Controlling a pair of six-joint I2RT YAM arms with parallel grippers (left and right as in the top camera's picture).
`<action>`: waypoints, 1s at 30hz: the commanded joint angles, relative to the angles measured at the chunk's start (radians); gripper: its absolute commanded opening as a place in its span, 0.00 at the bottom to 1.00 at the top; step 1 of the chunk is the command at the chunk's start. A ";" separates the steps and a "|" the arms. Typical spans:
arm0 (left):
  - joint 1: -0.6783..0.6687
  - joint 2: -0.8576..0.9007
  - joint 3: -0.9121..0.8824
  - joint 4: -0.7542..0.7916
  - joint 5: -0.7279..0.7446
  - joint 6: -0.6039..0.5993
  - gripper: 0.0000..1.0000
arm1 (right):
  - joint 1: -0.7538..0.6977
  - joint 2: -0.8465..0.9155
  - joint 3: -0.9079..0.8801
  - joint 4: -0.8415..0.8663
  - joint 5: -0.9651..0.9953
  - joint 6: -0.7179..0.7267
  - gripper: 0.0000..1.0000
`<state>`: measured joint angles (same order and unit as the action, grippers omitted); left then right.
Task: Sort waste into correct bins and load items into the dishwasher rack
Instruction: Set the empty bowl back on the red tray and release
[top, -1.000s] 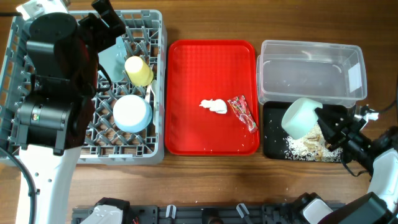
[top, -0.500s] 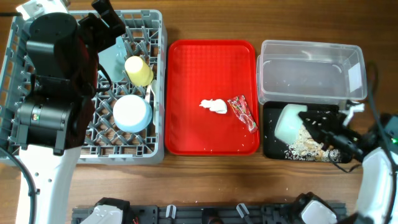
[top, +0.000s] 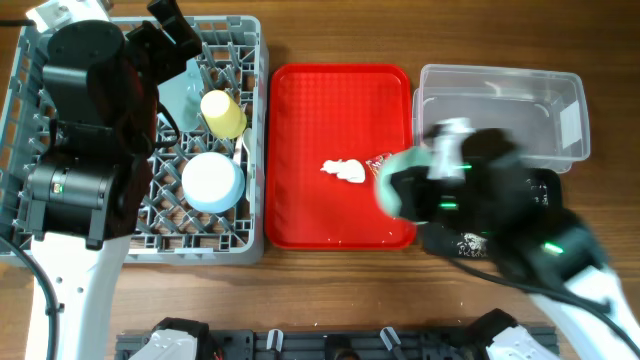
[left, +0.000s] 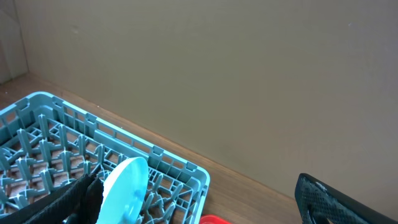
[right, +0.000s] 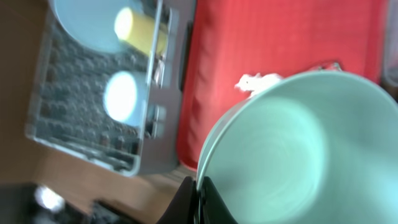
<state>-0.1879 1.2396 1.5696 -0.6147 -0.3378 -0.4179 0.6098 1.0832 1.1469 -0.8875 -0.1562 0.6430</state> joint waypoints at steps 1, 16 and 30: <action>0.007 0.000 0.000 0.003 0.012 -0.013 1.00 | 0.266 0.241 0.003 0.088 0.231 0.038 0.05; 0.007 0.000 0.000 0.003 0.012 -0.013 1.00 | 0.469 0.697 0.005 0.426 0.393 -0.120 0.14; 0.007 0.000 0.000 0.003 0.012 -0.013 1.00 | 0.129 0.312 0.027 0.124 0.403 -0.153 0.83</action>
<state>-0.1879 1.2396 1.5696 -0.6147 -0.3374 -0.4179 0.8436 1.3643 1.1950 -0.6861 0.2302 0.4919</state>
